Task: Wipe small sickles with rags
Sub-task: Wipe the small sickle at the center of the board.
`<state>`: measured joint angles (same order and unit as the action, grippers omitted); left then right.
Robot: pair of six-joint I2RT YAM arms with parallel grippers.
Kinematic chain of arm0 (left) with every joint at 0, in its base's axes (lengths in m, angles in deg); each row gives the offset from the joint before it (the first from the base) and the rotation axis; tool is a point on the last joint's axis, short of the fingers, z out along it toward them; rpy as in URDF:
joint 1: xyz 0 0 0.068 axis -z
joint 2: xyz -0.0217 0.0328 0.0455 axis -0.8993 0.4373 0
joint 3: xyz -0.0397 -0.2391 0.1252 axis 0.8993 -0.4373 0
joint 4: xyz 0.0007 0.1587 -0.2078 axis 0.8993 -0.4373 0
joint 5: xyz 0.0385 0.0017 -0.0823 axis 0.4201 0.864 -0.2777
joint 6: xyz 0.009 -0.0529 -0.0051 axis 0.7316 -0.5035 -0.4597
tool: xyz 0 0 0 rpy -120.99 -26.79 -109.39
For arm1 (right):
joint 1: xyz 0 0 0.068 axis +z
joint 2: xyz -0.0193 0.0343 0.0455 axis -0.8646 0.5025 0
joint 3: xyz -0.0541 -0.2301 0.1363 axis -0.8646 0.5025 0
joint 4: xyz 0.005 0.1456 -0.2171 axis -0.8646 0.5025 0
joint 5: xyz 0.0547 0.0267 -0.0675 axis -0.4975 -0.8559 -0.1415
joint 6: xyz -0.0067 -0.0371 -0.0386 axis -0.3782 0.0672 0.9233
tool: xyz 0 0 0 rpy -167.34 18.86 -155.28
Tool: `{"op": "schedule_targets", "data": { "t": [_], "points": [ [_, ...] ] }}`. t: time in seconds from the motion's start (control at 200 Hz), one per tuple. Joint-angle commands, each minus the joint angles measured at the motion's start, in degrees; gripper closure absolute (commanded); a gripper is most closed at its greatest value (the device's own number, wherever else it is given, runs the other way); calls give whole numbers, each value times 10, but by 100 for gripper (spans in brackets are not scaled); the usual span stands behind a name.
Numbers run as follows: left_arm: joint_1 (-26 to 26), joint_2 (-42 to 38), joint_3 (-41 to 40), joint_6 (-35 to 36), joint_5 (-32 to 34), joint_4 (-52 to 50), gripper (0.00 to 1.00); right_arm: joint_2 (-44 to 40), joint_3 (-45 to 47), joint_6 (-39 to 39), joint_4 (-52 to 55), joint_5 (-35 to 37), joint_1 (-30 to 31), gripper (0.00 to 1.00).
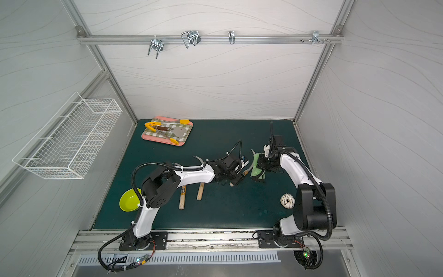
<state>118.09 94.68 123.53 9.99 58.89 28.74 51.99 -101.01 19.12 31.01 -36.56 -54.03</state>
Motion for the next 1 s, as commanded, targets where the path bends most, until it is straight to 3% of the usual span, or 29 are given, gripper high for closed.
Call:
{"op": "schedule_targets", "data": {
  "t": [0.0,0.165,0.305,0.37,0.67,0.996],
  "points": [
    [-4,22,31,17,-13,-23,43,-21,4,0,-7,-15,-5,83],
    [-6,35,38,14,-19,-26,55,-17,8,-1,-10,-16,-5,83],
    [-7,33,28,11,-15,-21,89,-15,7,3,-6,-3,-5,83],
    [-7,25,14,7,-10,-16,100,-14,2,4,-2,6,-5,83],
    [-6,-78,-132,-43,7,16,100,41,-68,11,23,18,4,83],
    [25,-122,-205,-79,28,7,100,212,-251,19,83,59,73,84]
  ]
}}
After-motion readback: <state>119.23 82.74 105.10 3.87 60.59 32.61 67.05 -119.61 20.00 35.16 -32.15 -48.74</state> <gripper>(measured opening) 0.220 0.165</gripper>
